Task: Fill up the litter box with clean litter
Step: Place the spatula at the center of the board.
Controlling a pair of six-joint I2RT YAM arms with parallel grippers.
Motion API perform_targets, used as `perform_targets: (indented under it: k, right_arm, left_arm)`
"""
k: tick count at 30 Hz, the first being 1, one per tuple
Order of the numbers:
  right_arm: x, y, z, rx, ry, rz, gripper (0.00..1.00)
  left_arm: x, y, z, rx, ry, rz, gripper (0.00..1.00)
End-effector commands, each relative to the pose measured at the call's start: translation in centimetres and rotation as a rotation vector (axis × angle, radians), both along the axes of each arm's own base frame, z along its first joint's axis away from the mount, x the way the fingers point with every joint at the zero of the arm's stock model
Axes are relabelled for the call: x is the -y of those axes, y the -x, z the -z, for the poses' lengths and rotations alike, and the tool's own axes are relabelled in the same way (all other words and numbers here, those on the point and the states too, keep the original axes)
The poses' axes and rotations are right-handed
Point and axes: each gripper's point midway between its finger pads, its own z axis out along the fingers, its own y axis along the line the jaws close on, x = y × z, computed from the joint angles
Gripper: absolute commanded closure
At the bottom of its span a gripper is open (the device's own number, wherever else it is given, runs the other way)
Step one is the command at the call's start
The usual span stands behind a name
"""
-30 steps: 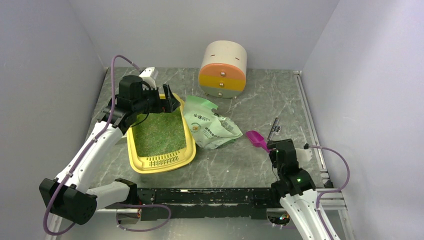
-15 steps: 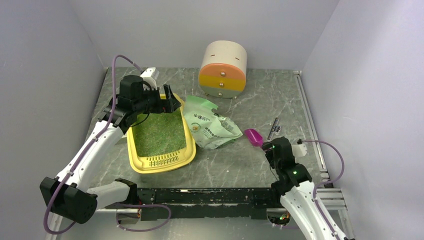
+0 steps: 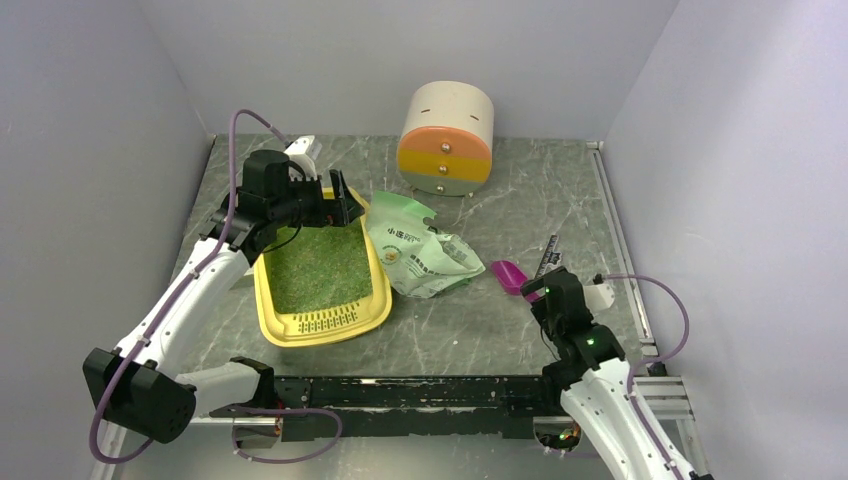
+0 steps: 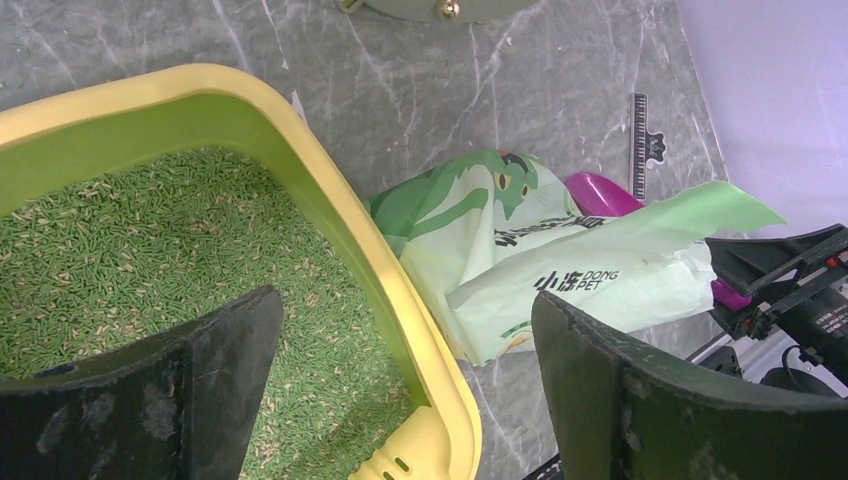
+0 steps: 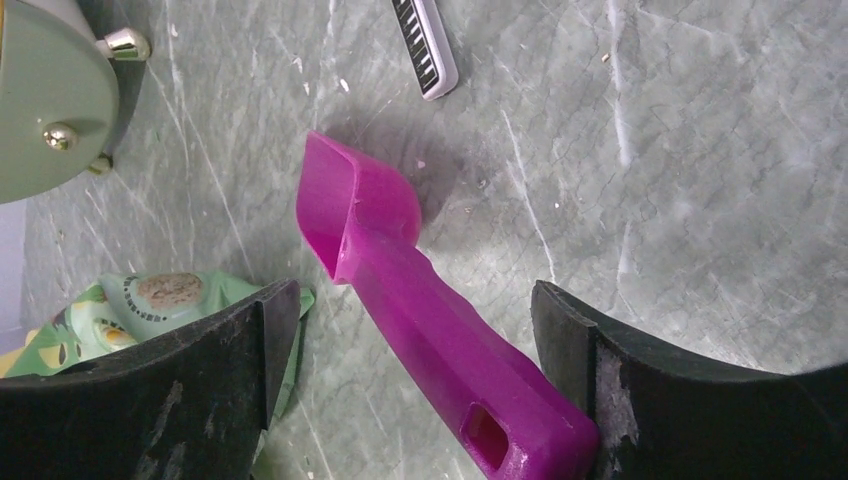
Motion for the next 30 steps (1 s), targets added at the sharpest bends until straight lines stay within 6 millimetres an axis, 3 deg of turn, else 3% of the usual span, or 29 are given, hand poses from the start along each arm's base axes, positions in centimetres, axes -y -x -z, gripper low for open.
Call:
perform_targets:
  k: [1,8,17,30]
  right_arm:
    - [0.5,0.0,-1.6,0.020,0.023,0.005,0.10]
    - [0.7,0.1,-2.1,0.013,0.051,-0.007,0.05]
    - [-1.6,-0.6,-0.1,-0.090,0.043,-0.148,0.01]
    - [-1.3,-0.7,-0.5,-0.148,0.087,-0.168,0.00]
  left_arm:
    - [0.9,-0.2,-1.2,0.042,0.028,0.041,0.02]
    - [1.0,0.0,-1.0,0.035,0.030,0.051,0.01]
    - [1.1,0.2,-0.8,0.030,0.030,0.057,0.01]
    - [1.5,0.0,-1.1,0.029,0.038,0.073,0.01]
